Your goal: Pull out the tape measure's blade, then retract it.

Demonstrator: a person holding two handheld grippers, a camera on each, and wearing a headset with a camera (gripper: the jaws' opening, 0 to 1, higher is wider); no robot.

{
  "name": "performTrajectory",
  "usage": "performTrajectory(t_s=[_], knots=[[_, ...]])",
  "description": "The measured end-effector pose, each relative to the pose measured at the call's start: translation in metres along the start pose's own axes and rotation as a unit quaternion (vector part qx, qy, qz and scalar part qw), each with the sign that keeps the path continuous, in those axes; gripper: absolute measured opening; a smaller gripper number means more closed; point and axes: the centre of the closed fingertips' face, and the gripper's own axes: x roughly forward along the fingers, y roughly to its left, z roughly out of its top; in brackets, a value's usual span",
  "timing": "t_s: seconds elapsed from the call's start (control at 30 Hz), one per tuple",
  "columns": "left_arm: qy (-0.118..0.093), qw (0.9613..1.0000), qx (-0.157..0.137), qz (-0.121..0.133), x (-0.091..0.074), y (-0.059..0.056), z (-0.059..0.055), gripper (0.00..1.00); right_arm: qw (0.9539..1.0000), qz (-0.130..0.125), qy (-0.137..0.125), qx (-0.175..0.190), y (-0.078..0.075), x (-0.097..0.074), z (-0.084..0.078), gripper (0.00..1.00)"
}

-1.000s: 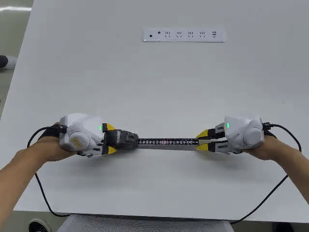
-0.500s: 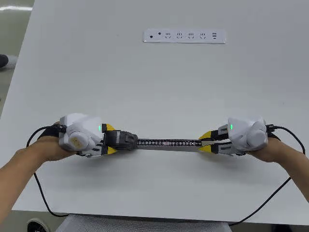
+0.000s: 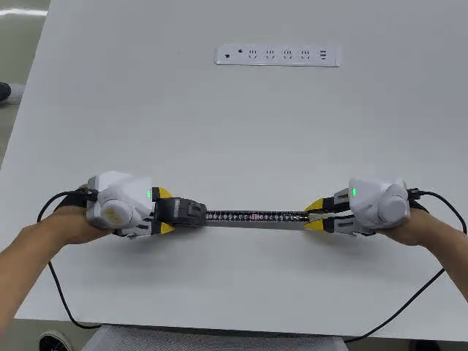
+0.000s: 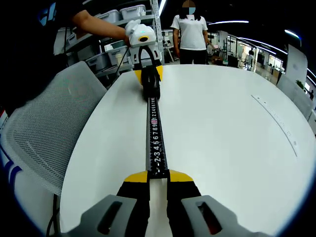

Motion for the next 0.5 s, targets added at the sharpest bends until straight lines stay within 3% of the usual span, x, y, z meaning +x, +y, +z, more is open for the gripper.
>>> performTrajectory(t_s=[0.5], knots=[[0.000,1.0000,0.000,0.000,0.0006,0.0000,0.0006,0.28,1.0000,-0.002,0.004,0.005,0.0018,-0.0074,-0.0042,0.09]])
